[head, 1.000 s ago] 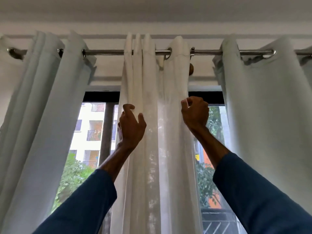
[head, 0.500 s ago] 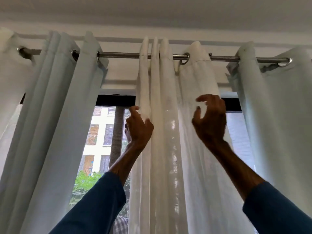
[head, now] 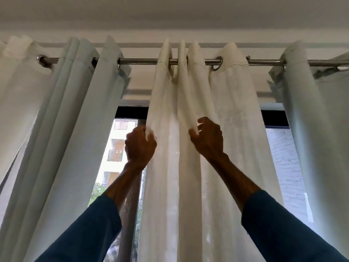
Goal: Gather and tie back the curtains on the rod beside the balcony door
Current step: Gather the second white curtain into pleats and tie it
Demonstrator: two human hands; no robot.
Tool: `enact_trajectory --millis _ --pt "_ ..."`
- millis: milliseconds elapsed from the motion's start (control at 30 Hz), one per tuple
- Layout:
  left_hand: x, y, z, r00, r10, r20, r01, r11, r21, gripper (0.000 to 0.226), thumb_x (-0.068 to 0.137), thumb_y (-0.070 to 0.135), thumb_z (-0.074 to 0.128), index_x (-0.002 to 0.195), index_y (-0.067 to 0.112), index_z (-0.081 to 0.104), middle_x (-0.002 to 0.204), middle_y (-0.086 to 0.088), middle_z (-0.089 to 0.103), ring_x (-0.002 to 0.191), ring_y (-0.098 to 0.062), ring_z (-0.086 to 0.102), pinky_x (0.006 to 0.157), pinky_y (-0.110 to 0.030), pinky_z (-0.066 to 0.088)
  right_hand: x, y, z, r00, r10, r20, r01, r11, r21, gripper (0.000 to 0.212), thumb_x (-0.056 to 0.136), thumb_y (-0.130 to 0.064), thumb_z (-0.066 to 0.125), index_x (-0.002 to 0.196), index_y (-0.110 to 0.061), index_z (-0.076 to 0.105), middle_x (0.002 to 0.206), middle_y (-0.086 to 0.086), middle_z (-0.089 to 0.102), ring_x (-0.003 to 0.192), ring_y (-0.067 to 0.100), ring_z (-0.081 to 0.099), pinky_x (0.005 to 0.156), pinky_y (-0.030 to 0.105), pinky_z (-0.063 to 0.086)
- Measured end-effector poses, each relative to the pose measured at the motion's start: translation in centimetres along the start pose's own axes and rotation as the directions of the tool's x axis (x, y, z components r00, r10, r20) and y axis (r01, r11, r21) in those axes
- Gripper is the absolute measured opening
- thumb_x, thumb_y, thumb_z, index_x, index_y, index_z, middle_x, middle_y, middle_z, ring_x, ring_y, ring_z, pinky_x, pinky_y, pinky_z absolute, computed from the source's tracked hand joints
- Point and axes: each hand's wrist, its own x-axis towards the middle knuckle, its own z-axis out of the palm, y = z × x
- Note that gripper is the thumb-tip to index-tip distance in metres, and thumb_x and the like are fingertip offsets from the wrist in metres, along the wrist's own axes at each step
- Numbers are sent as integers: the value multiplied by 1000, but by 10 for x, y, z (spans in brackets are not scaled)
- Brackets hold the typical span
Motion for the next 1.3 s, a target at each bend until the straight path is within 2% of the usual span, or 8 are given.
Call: enact_trajectory --millis 133,533,733,800,900,1000,1133,1300 --pt "0 -3 -3 998 54 32 -54 999 3 14 90 22 63 96 11 69 94 -12 75 87 -35 71 75 -42 58 -10 -35 21 988 -121 -95 127 990 62 33 88 -5 60 59 -14 50 59 0 51 52 11 49 53 27 41" --pt "50 -7 -17 914 -188 359 315 888 -336 50 94 56 49 93 11 71 92 -10 74 88 -29 71 85 -49 59 -19 -77 81 943 -332 -30 333 942 46 15 87 -9 63 90 -11 78 73 9 63 66 26 59 60 27 36" --pt "52 45 16 937 16 350 25 993 -112 20 80 25 68 80 7 60 79 -5 64 70 -24 60 58 -28 43 -31 -39 37 948 -258 186 199 938 284 12 88 -7 72 96 -8 80 92 4 78 80 10 71 69 24 56" --pt "53 42 20 947 39 320 -7 995 -101 13 79 11 65 87 2 62 84 -7 61 73 -23 53 61 -27 36 -31 -18 9 967 -255 7 248 944 216 13 91 -24 74 99 -15 79 95 -3 76 85 6 69 72 27 57" --pt "47 26 25 962 106 250 -66 984 -163 19 82 9 58 94 -4 66 87 -9 62 78 -24 56 63 -24 31 -16 8 -22 915 -201 -350 177 979 -102 50 85 -57 73 116 -18 65 116 -1 63 107 13 56 91 12 41" --pt "42 12 31 970 110 217 -65 976 -207 19 89 8 57 100 -3 67 100 -19 69 94 -35 64 69 -23 34 10 5 -14 980 52 -192 -65 996 -61 85 80 -72 65 140 -15 48 137 7 53 119 21 55 101 30 47" --pt "38 12 30 961 116 251 -42 959 -281 30 92 17 53 107 -4 67 111 -22 70 106 -39 62 79 -28 41 17 -36 39 991 -72 -115 60 993 -106 30 83 -23 42 90 -1 62 92 20 70 83 38 65 72 38 53" --pt "49 8 23 931 -83 354 212 916 -341 43 103 42 43 74 16 61 78 -7 64 83 -30 65 77 -40 51 33 -75 77 954 -290 77 298 947 -122 13 84 -13 61 73 -5 60 75 12 69 65 32 63 62 43 56"
